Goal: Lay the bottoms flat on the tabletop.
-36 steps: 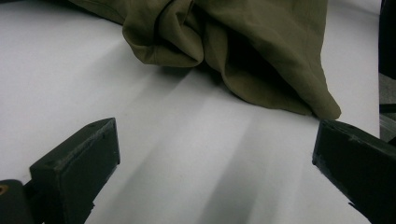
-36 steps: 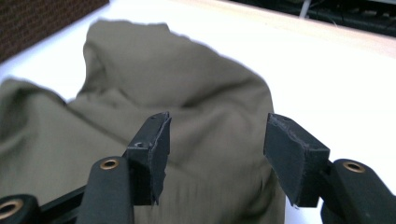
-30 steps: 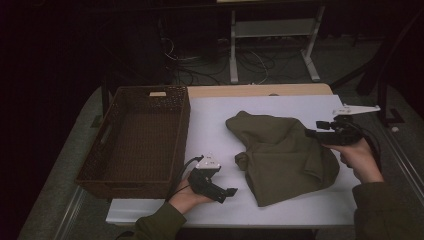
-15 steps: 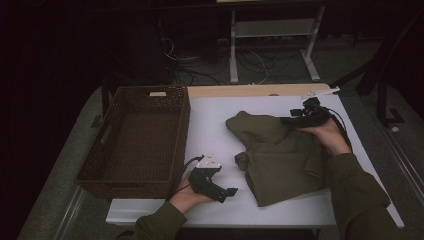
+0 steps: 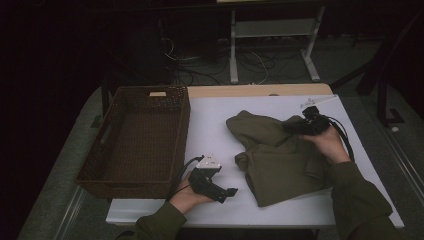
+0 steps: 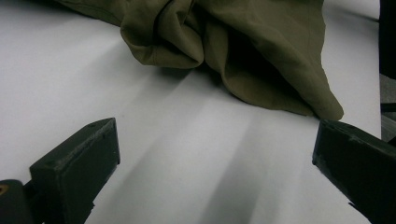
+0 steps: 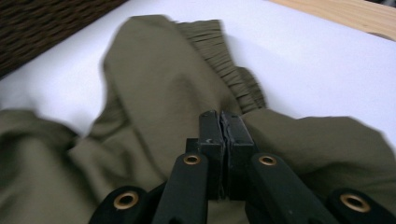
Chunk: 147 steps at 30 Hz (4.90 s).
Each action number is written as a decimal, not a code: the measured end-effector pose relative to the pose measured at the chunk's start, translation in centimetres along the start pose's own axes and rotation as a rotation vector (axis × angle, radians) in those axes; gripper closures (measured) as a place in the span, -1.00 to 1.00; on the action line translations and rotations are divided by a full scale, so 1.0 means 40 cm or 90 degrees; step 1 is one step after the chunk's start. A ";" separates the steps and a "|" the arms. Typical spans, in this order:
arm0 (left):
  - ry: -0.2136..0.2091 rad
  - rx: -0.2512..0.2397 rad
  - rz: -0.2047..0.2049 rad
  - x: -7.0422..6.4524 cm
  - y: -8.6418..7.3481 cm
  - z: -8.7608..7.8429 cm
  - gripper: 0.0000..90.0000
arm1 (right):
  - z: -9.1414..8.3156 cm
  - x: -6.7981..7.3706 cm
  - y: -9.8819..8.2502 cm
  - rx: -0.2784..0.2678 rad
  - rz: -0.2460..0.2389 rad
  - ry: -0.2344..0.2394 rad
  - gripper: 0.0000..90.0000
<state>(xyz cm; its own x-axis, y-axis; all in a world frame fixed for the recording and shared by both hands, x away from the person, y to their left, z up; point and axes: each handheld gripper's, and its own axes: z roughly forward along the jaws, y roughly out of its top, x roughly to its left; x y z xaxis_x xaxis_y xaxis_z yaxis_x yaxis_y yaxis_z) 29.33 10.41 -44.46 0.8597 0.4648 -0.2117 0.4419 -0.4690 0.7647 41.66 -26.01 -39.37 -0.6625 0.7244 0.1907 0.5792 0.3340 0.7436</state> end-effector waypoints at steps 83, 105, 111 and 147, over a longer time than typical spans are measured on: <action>0.006 -0.007 0.002 -0.002 0.002 -0.007 -1.00 | -0.085 0.304 -0.188 0.128 -0.117 0.163 0.96; 0.008 -0.005 0.004 -0.002 0.001 -0.008 -1.00 | -0.162 0.269 -0.178 0.011 -0.069 0.075 0.21; 0.007 -0.004 0.005 -0.004 0.001 -0.005 -1.00 | -0.181 0.174 -0.198 0.013 -0.027 -0.021 0.19; 0.010 -0.010 0.011 -0.010 0.010 -0.007 -1.00 | -0.054 0.152 -0.111 0.013 -0.057 0.073 0.55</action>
<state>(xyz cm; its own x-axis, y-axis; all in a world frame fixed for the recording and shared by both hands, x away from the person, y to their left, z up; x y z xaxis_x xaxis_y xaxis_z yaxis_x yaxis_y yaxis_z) 29.10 10.22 -43.90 0.8627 0.4690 -0.1892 0.4234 -0.4653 0.7773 34.06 -24.40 -40.13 -0.7609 0.6182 0.1974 0.5246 0.4069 0.7478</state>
